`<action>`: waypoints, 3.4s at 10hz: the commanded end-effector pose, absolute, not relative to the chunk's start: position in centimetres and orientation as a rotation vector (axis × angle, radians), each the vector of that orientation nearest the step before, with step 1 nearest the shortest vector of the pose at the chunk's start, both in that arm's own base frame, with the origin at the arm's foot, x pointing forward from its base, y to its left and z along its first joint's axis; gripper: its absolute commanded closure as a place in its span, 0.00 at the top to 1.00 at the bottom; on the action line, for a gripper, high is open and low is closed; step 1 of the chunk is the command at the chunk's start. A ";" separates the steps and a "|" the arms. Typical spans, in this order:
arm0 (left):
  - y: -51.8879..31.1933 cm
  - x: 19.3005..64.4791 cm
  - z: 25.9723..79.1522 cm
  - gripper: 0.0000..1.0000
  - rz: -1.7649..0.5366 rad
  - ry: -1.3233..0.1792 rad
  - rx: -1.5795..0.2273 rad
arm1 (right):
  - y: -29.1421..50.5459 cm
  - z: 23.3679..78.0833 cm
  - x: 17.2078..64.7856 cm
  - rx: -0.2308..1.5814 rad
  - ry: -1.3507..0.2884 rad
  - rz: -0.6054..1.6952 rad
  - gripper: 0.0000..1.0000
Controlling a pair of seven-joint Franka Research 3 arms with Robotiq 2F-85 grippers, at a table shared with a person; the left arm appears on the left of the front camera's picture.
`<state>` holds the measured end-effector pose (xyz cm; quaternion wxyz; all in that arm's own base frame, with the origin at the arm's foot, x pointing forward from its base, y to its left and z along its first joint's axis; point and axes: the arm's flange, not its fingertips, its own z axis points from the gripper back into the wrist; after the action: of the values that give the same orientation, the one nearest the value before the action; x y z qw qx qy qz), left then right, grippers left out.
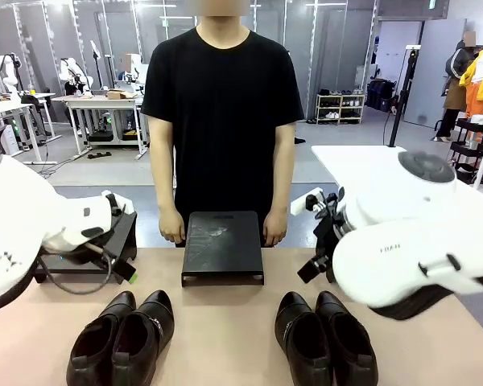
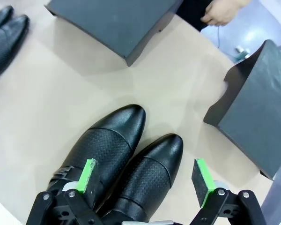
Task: Place the shoes on the stand as instructed by the person.
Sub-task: Pick up one pair of Shoes and place it on the Shoes Stand indicated by the person.
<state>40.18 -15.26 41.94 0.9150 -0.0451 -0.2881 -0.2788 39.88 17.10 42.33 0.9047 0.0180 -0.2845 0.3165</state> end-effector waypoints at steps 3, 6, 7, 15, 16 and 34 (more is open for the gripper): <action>-10.1 39.4 48.6 1.00 -0.608 -0.475 -0.440 | 14.2 49.6 39.2 0.274 -0.476 0.594 1.00; -2.9 37.3 51.5 1.00 -0.610 -0.446 -0.775 | 6.2 51.8 38.1 0.585 -0.398 0.472 1.00; 0.0 35.9 51.6 1.00 -0.630 -0.420 -0.873 | 2.9 52.0 37.2 0.721 -0.360 0.429 1.00; 21.8 24.8 46.0 1.00 -0.255 -0.574 -1.305 | -19.1 47.6 28.5 1.154 -0.499 0.158 1.00; 24.4 22.6 45.6 1.00 -0.218 -0.597 -1.302 | -21.3 46.9 27.1 1.165 -0.524 0.092 1.00; 28.4 18.1 45.2 1.00 -0.048 -0.664 -1.252 | -25.3 45.8 23.1 1.153 -0.589 -0.060 1.00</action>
<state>18.21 28.36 45.11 0.7616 -0.5731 -0.3019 -0.0200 23.23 -25.16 45.81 0.7993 0.5347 -0.2724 -0.0315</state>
